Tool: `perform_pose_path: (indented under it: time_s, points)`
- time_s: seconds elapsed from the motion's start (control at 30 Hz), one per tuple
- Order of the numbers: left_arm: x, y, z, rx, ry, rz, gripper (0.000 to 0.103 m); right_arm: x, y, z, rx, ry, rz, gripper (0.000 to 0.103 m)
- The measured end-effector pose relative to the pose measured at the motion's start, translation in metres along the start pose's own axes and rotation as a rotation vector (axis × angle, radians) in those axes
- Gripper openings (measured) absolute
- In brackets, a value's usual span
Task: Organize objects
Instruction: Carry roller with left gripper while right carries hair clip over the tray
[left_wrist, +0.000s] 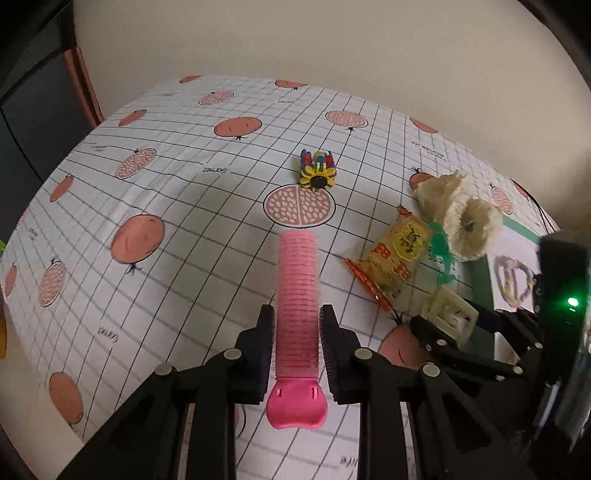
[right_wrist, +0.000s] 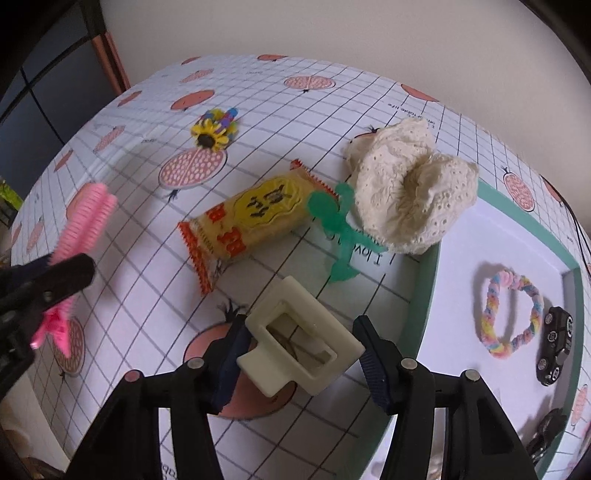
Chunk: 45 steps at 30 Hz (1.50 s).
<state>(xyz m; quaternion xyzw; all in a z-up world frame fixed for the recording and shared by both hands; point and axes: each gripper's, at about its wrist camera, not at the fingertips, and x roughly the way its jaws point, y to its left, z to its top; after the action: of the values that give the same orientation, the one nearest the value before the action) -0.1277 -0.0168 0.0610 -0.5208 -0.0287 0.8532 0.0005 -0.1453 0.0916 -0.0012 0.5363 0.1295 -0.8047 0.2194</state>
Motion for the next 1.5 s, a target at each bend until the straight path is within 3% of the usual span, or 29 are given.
perform_pose_path:
  time_s: [0.23,0.7,1.03,1.5]
  points:
    - [-0.024,0.001,-0.016,-0.011,-0.019,-0.031,0.026,-0.011,0.002,-0.011,-0.016,0.029,-0.009,0.060]
    - [-0.059,-0.030,-0.041,0.030,-0.076,-0.066,0.026,-0.061,-0.015,-0.026,-0.001,-0.057,0.002,0.060]
    - [-0.057,-0.049,-0.047,-0.002,-0.066,-0.085,0.026,-0.078,-0.038,-0.034,0.031,-0.087,-0.009,0.060]
    - [-0.051,-0.107,-0.057,0.110,-0.069,-0.086,0.026,-0.099,-0.091,-0.058,0.122,-0.119,-0.042,0.060]
